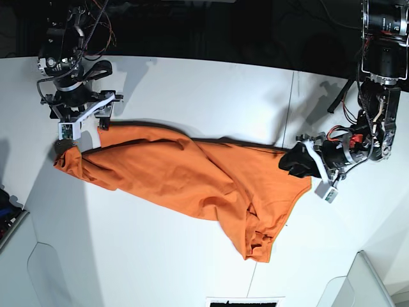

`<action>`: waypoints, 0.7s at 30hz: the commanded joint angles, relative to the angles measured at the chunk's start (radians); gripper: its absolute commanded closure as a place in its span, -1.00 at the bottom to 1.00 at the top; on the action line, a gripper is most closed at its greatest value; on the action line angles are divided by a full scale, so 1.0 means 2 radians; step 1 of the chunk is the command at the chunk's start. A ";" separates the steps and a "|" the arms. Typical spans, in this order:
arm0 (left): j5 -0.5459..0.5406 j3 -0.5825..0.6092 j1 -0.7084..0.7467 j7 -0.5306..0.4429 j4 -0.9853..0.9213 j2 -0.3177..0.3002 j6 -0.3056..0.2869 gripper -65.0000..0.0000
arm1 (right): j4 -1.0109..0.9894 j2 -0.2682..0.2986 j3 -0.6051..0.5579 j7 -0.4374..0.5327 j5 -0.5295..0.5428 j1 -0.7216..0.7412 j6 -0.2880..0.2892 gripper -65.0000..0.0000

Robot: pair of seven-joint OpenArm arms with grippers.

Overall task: Layout the t-shirt on the table in an organized manner, then fold the t-shirt properly
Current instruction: 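Lay the stretched shirt down on the table and open both grippers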

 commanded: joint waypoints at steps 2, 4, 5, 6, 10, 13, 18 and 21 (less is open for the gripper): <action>-0.026 -0.040 -0.006 -0.013 0.008 -0.007 -0.004 0.09 | 0.004 0.003 0.001 0.026 0.017 0.006 0.002 -0.22; -0.029 -0.064 -0.005 -0.013 0.008 -0.007 -0.004 0.09 | -0.005 0.003 0.001 0.030 0.022 0.011 0.002 -0.22; -0.025 -0.072 -0.005 -0.013 0.007 -0.007 -0.003 0.09 | -0.013 0.003 0.001 0.030 0.022 0.015 0.002 -0.22; -0.020 -0.076 -0.005 -0.013 0.007 -0.007 0.002 0.09 | -0.025 0.003 0.001 0.032 0.022 0.019 0.002 -0.22; 0.014 -0.076 -0.002 -0.018 -0.008 -0.007 0.017 0.09 | -0.092 0.003 0.001 0.042 0.036 0.045 0.014 -0.22; 0.026 -0.076 -0.002 -0.046 -0.049 -0.006 0.017 0.09 | -0.125 -0.001 0.001 0.043 0.063 0.063 0.032 -0.21; 0.037 -0.076 -0.003 -0.064 -0.105 0.020 0.015 0.09 | -0.125 -0.011 0.001 0.043 0.064 0.067 0.053 0.31; 0.060 -0.076 -0.003 -0.086 -0.108 0.047 0.015 0.15 | -0.125 -0.011 0.001 0.046 0.064 0.068 0.085 0.79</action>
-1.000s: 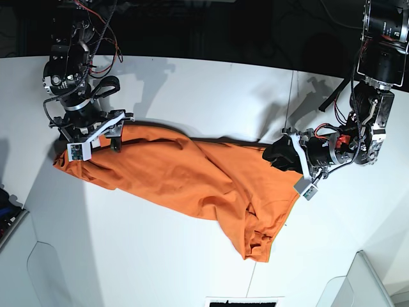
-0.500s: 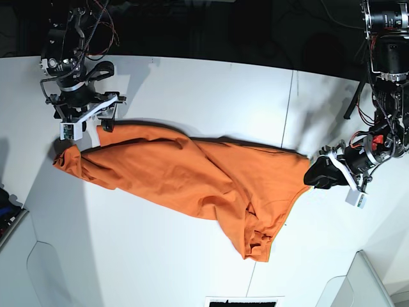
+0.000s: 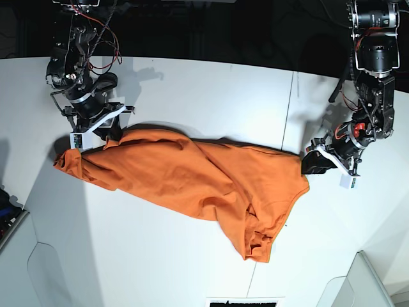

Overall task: Layout the t-shirt on the table in an organized manner, then fold the t-shirt properly
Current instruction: 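Lay the stretched shirt down on the table and open both grippers, then move both grippers to new spots on the shirt and grasp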

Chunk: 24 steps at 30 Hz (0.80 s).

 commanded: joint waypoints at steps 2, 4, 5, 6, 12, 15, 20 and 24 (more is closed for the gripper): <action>0.001 -0.001 -0.007 -0.006 0.004 0.005 -0.002 0.55 | 0.003 0.002 0.000 -0.005 -0.003 0.001 0.003 1.00; 0.001 -0.001 -0.007 -0.006 0.004 0.007 -0.002 1.00 | 0.006 0.002 0.000 -0.007 -0.003 0.001 0.001 1.00; 0.001 -0.001 -0.008 -0.006 0.005 0.006 -0.002 1.00 | 0.011 0.002 0.002 -0.008 -0.003 -0.001 0.002 1.00; 0.001 -0.001 -0.008 -0.004 0.007 0.002 -0.002 1.00 | 0.020 0.002 0.003 -0.010 -0.003 -0.002 0.002 1.00; -0.056 -0.002 -0.007 0.071 0.105 -0.056 -0.002 1.00 | 0.150 0.002 0.052 -0.040 -0.002 -0.036 0.004 1.00; -0.082 -0.002 -0.008 0.093 0.174 -0.093 -0.002 1.00 | 0.219 0.002 0.087 -0.053 0.014 -0.057 0.016 1.00; -0.112 -0.001 -0.008 0.132 0.242 -0.128 -0.001 1.00 | 0.278 0.002 0.132 -0.102 0.079 -0.068 0.025 1.00; -0.115 0.002 0.002 0.145 0.236 -0.117 -0.001 1.00 | 0.271 0.002 0.133 -0.131 0.080 -0.070 0.025 0.73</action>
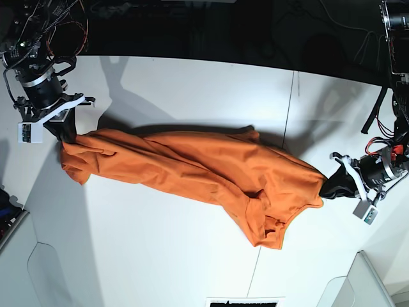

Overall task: Layout the t-shirt on the table in an organized manner, then fold the t-shirt properly
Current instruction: 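Move both grippers to new spots on the shirt and grasp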

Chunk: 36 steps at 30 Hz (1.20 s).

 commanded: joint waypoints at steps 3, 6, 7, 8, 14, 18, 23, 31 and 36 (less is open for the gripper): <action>0.005 -0.003 -0.002 -0.021 -0.015 0.020 -0.001 0.85 | -0.001 0.003 0.001 0.013 0.008 0.003 0.003 0.22; 0.014 -0.003 -0.002 -0.036 -0.041 0.044 0.009 0.23 | -0.004 0.003 0.001 0.010 0.026 0.000 0.003 0.06; 0.018 -0.003 -0.002 -0.041 -0.049 0.050 0.011 0.08 | -0.004 0.003 0.001 0.010 0.035 -0.002 0.003 0.06; 0.020 -0.003 -0.002 -0.043 -0.054 0.053 0.011 0.02 | -0.004 0.003 0.001 0.010 0.040 -0.003 0.004 0.06; 0.001 -0.027 -0.001 -0.027 -0.054 0.038 -0.008 0.02 | -0.004 0.003 0.000 0.009 0.071 -0.008 0.012 0.06; -0.025 -0.086 0.021 -0.018 -0.054 0.018 -0.021 0.02 | -0.004 0.000 -0.027 0.010 0.125 -0.013 0.061 0.06; -0.048 -0.125 0.078 -0.008 -0.054 0.005 -0.031 0.02 | -0.007 0.000 -0.136 0.036 0.079 0.003 0.069 0.06; -0.046 -0.125 0.138 -0.019 -0.054 0.027 -0.031 0.02 | -0.124 -0.001 -0.375 0.105 -0.080 0.098 0.055 0.06; -0.044 -0.126 0.138 -0.020 -0.054 0.027 -0.031 0.02 | -0.241 -0.035 -0.492 0.145 -0.163 0.175 0.015 0.06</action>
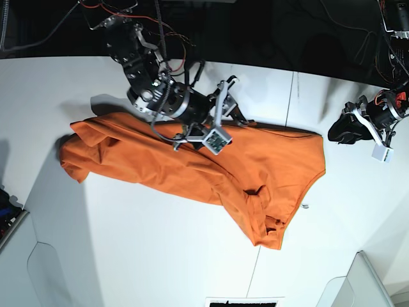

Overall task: Layout the t-shirt on the table in an organized manner, then fold the t-shirt properly
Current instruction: 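Move both grippers to new spots on the shirt and grasp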

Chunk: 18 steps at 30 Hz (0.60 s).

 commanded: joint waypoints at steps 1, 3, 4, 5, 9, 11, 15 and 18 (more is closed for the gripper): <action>-0.010 -0.004 -0.006 -0.010 0.007 -0.010 -0.006 0.02 | -0.007 -0.013 -0.017 0.019 -0.009 0.023 -0.006 0.06; -0.010 -0.004 -0.006 -0.010 0.007 -0.010 -0.006 0.02 | -0.042 -0.027 -0.051 0.019 -0.038 0.050 -0.024 0.06; -0.010 -0.004 -0.006 -0.010 0.007 -0.010 -0.006 0.02 | -0.059 -0.032 -0.067 0.019 -0.047 0.063 -0.034 0.06; -0.010 -0.004 -0.006 -0.010 0.007 -0.010 -0.006 0.02 | -0.076 -0.037 -0.083 0.019 -0.057 0.077 -0.045 0.06; -0.003 -0.004 -0.006 -0.010 0.007 -0.010 -0.006 0.02 | -0.136 -0.056 -0.130 0.019 -0.089 0.121 -0.085 0.07; -0.002 -0.004 -0.006 -0.010 0.007 -0.010 -0.006 0.02 | -0.162 -0.066 -0.140 0.019 -0.107 0.135 -0.101 0.14; -0.002 -0.004 -0.006 -0.011 0.007 -0.010 -0.006 0.02 | -0.187 -0.078 -0.142 0.018 -0.119 0.149 -0.106 0.66; -0.002 -0.004 -0.006 -0.014 0.007 -0.010 -0.006 0.02 | -0.178 -0.078 -0.142 0.018 -0.120 0.153 -0.106 1.00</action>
